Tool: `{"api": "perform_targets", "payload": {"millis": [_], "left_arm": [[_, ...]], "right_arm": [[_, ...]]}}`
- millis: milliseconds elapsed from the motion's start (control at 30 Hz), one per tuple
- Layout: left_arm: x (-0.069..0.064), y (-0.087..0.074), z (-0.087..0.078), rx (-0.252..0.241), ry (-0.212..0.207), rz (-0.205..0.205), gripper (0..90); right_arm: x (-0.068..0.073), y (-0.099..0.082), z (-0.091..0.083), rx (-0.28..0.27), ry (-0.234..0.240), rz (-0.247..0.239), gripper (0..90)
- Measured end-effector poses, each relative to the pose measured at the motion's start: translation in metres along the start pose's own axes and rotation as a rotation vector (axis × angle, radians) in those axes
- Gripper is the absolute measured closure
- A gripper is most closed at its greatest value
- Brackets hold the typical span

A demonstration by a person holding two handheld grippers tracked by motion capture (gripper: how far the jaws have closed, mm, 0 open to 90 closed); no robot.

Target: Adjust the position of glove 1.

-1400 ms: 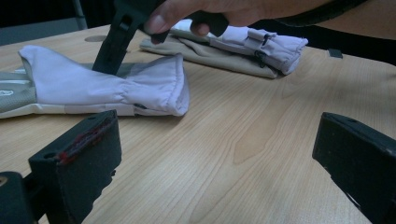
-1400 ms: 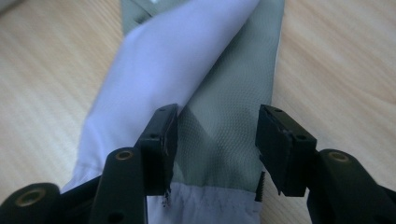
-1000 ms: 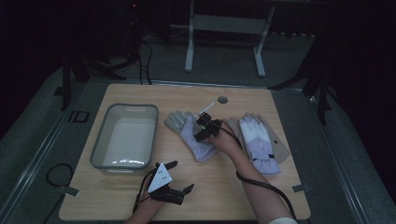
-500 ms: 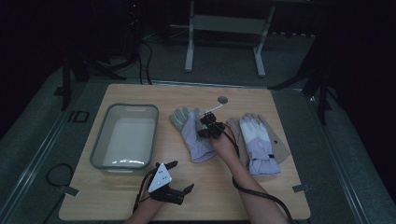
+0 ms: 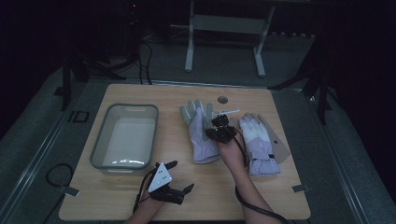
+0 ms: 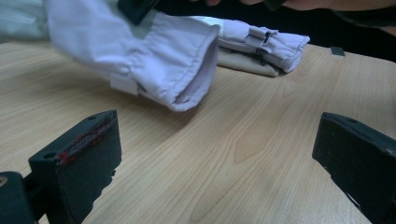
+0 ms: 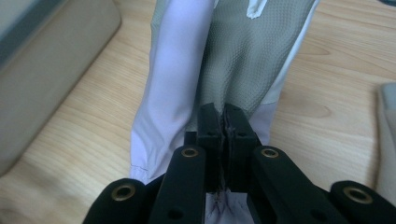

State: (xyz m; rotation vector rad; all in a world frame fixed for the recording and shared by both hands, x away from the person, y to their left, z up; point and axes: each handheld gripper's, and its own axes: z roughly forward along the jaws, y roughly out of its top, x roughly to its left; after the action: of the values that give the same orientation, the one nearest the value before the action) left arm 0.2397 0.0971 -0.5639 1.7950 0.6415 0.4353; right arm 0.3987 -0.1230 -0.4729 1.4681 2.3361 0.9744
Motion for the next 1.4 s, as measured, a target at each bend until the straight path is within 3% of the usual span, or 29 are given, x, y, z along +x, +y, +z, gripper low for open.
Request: {"api": "perform_targets", "payload": {"millis": [267, 400, 567, 667, 800, 1100, 1400], "left_arm": [[-0.001, 0.000, 0.000, -0.003, 0.000, -0.003, 1.3], [0.000, 0.000, 0.000, 0.001, -0.001, -0.002, 1.3], [0.000, 0.000, 0.000, 0.003, 0.000, 0.001, 1.3], [0.000, 0.000, 0.000, 0.003, -0.002, -0.001, 1.3], [0.000, 0.000, 0.000, 0.004, -0.004, 0.000, 1.3], [0.000, 0.000, 0.001, 0.004, -0.004, 0.000, 1.3], [0.000, 0.000, 0.000, 0.003, -0.003, -0.002, 1.3]], "right_arm": [[-0.008, -0.029, -0.023, -0.066, 0.005, 0.095, 87.0], [-0.015, -0.045, -0.018, -0.077, 0.003, 0.146, 86.9], [-0.021, -0.057, -0.003, -0.052, -0.036, 0.189, 85.8], [-0.027, -0.061, 0.007, -0.028, -0.063, 0.190, 77.3], [-0.031, -0.064, 0.015, 0.008, -0.055, 0.178, 69.4], [-0.035, -0.052, 0.003, 0.014, -0.046, 0.143, 59.9], [-0.042, -0.037, -0.011, 0.011, -0.056, 0.051, 55.5]]}}
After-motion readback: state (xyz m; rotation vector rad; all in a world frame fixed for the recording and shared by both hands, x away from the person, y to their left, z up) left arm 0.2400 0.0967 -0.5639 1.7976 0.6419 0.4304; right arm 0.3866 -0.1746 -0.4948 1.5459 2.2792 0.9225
